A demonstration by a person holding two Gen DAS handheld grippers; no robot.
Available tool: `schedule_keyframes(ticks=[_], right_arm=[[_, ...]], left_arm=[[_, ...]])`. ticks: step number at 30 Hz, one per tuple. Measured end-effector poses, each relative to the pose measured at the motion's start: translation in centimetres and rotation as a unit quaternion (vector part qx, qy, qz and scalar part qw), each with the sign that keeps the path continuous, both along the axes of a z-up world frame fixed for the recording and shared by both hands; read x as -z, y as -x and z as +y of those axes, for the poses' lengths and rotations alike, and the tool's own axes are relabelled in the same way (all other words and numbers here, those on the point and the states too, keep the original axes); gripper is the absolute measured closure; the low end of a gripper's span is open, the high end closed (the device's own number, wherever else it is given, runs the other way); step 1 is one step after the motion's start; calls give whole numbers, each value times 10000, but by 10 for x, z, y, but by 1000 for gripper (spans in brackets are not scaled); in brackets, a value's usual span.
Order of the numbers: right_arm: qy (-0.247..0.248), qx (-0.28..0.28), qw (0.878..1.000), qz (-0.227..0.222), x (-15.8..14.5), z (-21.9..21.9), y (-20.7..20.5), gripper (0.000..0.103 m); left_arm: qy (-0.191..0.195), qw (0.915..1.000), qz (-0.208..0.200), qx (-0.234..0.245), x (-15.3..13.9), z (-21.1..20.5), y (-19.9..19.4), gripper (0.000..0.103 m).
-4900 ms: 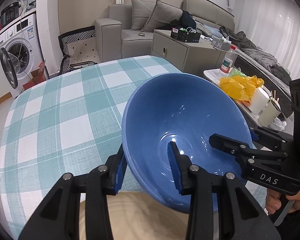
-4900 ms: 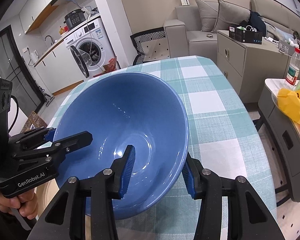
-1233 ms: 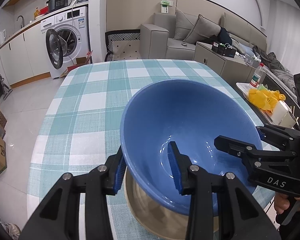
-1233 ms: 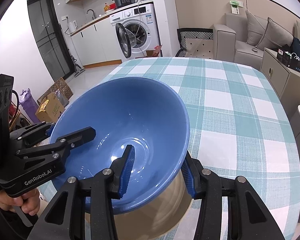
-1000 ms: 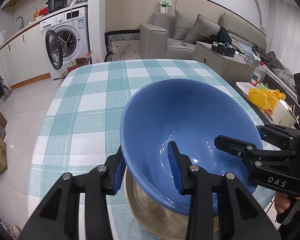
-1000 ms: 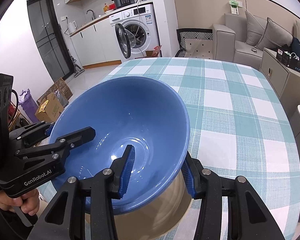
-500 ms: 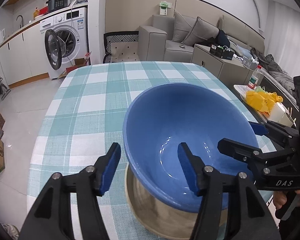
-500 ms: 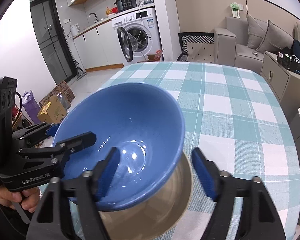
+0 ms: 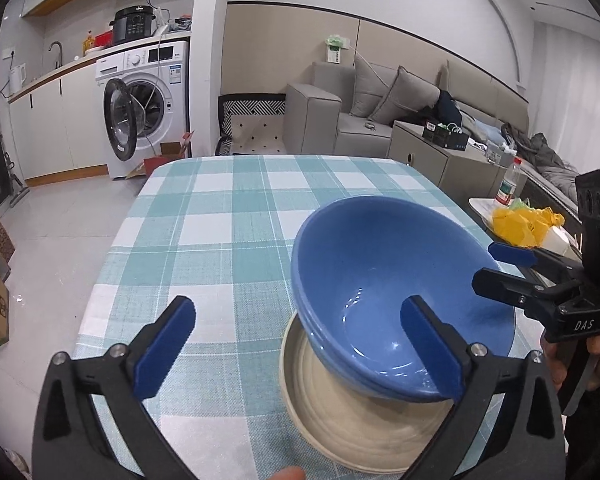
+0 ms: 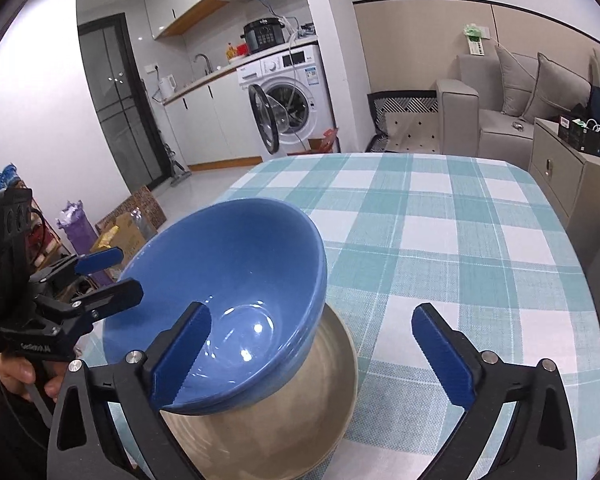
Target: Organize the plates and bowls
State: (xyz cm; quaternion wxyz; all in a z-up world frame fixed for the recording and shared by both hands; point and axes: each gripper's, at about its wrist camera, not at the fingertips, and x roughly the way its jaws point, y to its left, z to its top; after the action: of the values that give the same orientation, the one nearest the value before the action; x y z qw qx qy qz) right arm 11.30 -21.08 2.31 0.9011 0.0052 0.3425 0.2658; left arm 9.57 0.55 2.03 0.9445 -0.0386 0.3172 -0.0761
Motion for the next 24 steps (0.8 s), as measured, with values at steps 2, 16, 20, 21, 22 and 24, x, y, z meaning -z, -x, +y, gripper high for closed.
schedule_keyframes(ticks=[2, 16, 20, 21, 22, 24], right_arm=[[-91, -31, 9999, -68, 1, -3, 2, 1], [32, 6, 9965, -834, 3, -16, 46, 1], [-31, -7, 9953, -972, 6, -18, 63, 1], [-3, 2, 9950, -996, 7, -18, 67, 1], [46, 25, 9945, -1044, 7, -18, 72, 1], [117, 35, 9939, -1099, 9, -18, 81, 1]], left_arm=[[-68, 9998, -124, -118, -2, 2, 5, 0], [-183, 9971, -638, -372, 7, 16, 41, 0], [-410, 9951, -838, -341, 12, 8, 54, 0], [-444, 9948, -861, -323, 13, 7, 57, 0], [-462, 9947, -870, -305, 14, 6, 59, 0], [-421, 9947, -895, -267, 16, 5, 65, 0]])
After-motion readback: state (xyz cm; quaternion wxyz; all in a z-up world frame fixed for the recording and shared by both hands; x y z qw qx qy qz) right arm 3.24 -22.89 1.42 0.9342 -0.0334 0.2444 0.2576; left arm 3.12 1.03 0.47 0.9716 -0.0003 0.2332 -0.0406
